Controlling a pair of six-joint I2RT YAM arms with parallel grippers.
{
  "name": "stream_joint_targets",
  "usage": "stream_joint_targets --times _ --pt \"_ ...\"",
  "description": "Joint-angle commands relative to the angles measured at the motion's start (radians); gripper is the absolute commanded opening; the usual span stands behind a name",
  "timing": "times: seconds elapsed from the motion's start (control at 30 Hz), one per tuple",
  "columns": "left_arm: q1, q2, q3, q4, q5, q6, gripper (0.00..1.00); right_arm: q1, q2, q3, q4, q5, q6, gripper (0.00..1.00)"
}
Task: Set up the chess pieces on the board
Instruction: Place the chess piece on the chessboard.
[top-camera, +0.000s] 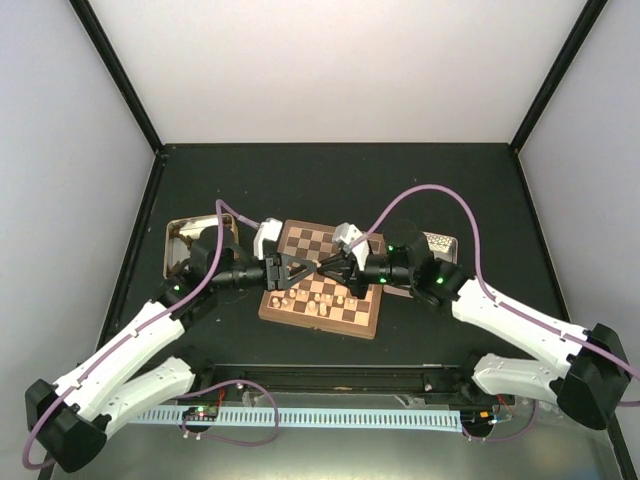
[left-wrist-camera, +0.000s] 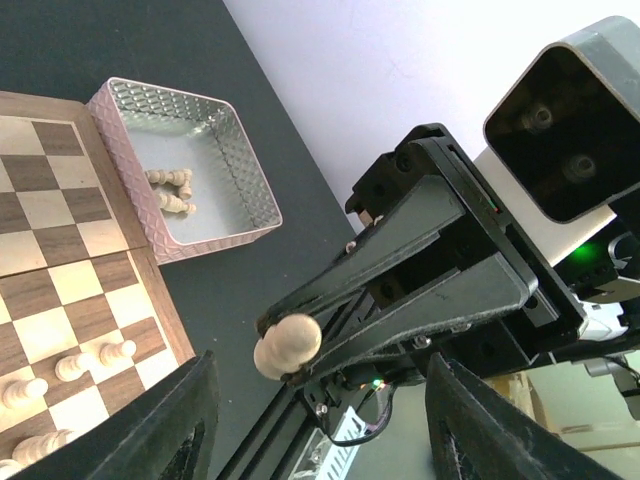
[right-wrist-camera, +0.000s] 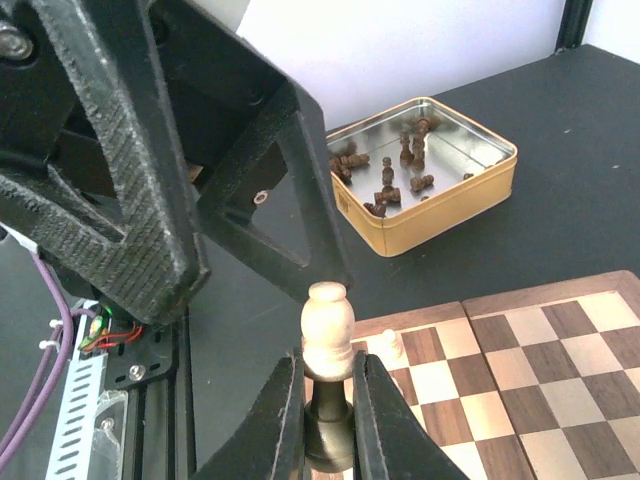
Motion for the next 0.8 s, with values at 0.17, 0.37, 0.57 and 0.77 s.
stream_joint_targets --times 0.17,0.37,0.57,0.77 --pt "0.003 0.037 0.039 0.021 0.037 -0.001 0.44 0.035 0.037 0.047 -0.04 -0.027 -0.065 0.01" --pt "0.001 0.052 0.037 0.012 0.049 0.006 0.33 0.04 0.042 0.049 -0.022 -0.024 -0.055 0.01" --pt "0.001 0.065 0.029 -0.004 0.053 0.018 0.28 0.039 0.044 0.049 -0.004 -0.026 -0.049 0.01" --pt "0.002 0.08 0.027 -0.011 0.064 0.033 0.18 0.039 0.049 0.047 0.01 -0.031 -0.047 0.01"
